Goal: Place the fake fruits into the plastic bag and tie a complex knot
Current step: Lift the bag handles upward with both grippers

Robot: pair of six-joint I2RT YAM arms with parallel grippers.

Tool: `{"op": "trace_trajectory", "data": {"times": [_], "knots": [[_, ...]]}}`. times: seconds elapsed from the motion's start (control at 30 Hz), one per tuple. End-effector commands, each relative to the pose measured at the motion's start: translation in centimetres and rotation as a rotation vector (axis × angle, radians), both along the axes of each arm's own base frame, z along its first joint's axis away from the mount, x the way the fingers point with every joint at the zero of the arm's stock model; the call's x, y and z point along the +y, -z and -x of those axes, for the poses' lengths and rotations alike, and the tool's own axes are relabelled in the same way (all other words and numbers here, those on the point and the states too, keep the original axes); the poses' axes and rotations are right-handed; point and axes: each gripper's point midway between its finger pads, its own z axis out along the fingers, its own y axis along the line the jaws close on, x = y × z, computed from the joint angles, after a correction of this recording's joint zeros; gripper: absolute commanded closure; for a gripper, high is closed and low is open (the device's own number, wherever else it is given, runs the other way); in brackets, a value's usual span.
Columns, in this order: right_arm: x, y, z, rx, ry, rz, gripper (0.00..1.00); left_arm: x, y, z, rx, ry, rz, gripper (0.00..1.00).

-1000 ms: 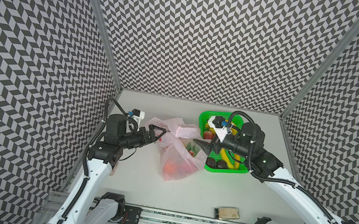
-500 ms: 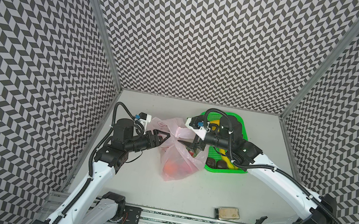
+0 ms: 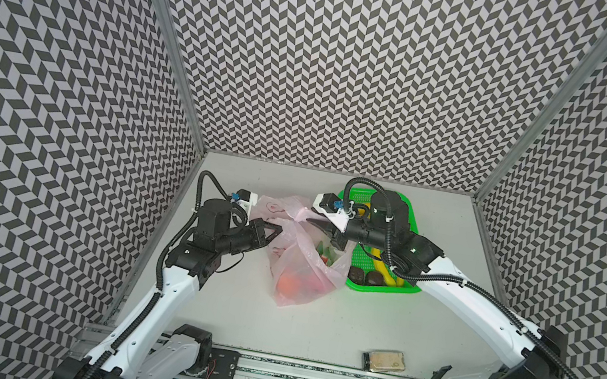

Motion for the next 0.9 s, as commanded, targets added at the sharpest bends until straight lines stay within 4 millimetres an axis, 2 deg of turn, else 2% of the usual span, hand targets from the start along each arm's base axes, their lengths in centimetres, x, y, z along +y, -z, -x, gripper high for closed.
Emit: {"op": "trace_trajectory", "data": {"times": [0.0, 0.03, 0.13, 0.27, 0.4, 0.5, 0.7, 0.87], "knots": [[0.2, -2.3, 0.2, -0.020, -0.006, -0.054, 0.96, 0.1, -1.7, -0.4, -0.066, -0.006, -0.014, 1.00], [0.0, -2.7, 0.1, -0.010, 0.006, -0.065, 1.00, 0.3, -1.8, -0.5, -0.072, -0.014, -0.030, 1.00], [-0.9, -4.3, -0.5, 0.020, 0.061, -0.108, 1.00, 0.8, -2.2, -0.5, -0.087, -0.029, -0.075, 1.00], [-3.5, -6.8, -1.9, 0.153, 0.139, -0.191, 1.00, 2.5, -4.0, -0.6, -0.128, -0.060, -0.129, 1.00], [-5.8, -7.4, -3.2, 0.282, 0.254, -0.211, 1.00, 4.5, -5.7, -1.2, -0.161, -0.098, -0.161, 1.00], [-7.1, -7.0, -3.7, 0.372, 0.315, -0.218, 1.00, 5.2, -6.3, -2.0, -0.169, -0.110, -0.170, 1.00], [-11.7, -7.4, -6.6, 0.522, 0.482, -0.305, 1.00, 4.9, -7.0, -4.4, -0.191, -0.075, -0.181, 1.00], [-14.4, -7.6, -7.9, 0.531, 0.591, -0.324, 1.00, 3.6, -6.9, -5.9, -0.203, 0.000, -0.144, 1.00]]}}
